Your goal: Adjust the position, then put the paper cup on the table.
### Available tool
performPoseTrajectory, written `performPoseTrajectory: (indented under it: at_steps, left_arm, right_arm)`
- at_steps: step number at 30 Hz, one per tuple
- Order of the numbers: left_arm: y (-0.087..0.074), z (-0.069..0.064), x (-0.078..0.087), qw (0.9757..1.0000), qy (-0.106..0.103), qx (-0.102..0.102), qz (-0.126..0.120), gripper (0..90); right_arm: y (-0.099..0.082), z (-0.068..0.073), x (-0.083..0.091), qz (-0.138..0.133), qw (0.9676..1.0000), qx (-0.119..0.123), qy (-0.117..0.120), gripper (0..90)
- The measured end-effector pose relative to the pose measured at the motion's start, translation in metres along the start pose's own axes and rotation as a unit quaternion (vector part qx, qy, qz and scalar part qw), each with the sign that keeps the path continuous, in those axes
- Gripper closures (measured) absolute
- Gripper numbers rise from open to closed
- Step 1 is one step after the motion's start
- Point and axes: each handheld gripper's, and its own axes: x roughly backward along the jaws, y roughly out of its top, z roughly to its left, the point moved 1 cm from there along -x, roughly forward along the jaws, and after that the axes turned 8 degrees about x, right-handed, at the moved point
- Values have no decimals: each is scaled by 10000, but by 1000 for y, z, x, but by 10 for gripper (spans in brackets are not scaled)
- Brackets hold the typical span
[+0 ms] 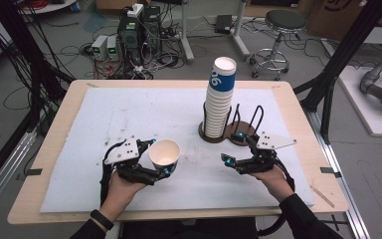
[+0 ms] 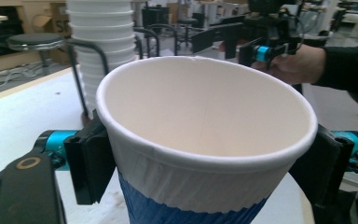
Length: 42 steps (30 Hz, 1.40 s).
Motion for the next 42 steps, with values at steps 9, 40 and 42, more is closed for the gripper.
performPoseTrajectory:
  at_steps: [9, 40, 42]
  left_arm:
    - [-1, 3, -1, 9998, 178, 75, -36, 189]
    - [8, 12, 12, 9981, 583, -139, -102, 190]
    - [9, 16, 16, 9976, 669, -146, -115, 190]
  right_arm:
    - [0, 0, 2, -6, 10000, 54, -10, 196]
    - [0, -2, 5, 65, 9997, 125, -189, 196]
    - [0, -3, 5, 38, 9996, 150, -217, 196]
